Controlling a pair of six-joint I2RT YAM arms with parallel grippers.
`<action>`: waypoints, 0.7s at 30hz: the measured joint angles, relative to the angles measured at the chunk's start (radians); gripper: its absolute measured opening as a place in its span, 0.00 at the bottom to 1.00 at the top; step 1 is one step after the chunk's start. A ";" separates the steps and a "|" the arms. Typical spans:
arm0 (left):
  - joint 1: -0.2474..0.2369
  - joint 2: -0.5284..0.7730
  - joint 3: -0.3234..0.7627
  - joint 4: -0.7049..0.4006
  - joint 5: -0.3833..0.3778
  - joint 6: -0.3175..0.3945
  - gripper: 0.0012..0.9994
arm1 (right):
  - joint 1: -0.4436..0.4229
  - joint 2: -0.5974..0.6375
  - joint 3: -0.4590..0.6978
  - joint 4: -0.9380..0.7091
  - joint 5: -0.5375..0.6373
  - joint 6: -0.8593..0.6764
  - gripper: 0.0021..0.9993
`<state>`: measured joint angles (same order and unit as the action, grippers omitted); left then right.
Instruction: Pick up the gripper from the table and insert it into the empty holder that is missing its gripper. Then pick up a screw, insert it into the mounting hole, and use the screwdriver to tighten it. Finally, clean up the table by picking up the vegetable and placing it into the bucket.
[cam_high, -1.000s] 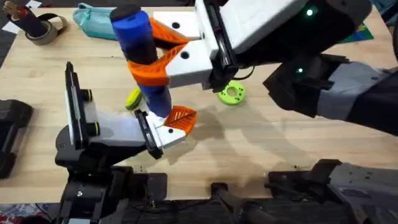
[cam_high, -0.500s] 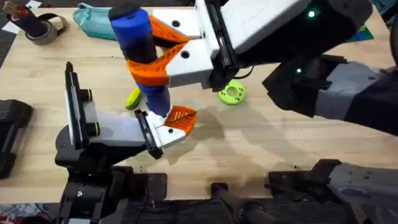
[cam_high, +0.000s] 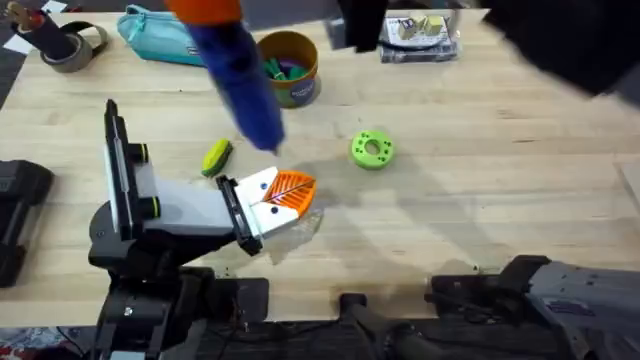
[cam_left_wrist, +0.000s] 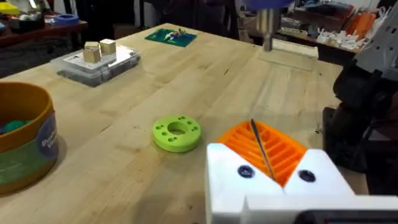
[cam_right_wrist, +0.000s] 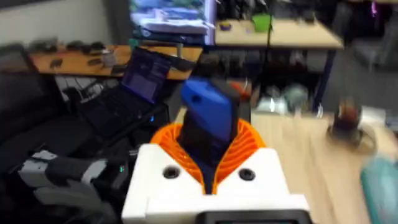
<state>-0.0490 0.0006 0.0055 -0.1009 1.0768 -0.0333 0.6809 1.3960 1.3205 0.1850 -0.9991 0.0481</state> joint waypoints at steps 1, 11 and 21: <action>0.000 0.000 0.000 0.000 0.000 0.000 0.01 | -0.010 0.000 0.035 -0.126 0.015 -0.045 0.04; 0.000 0.000 0.000 0.000 0.000 0.000 0.01 | -0.236 0.000 0.229 -0.840 0.373 -0.477 0.04; 0.000 0.000 0.000 0.000 0.000 0.000 0.01 | -0.345 0.003 0.231 -1.042 0.676 -0.580 0.04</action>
<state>-0.0490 0.0006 0.0055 -0.1009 1.0771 -0.0334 0.3358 1.3990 1.5513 -0.8568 -0.3232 -0.5321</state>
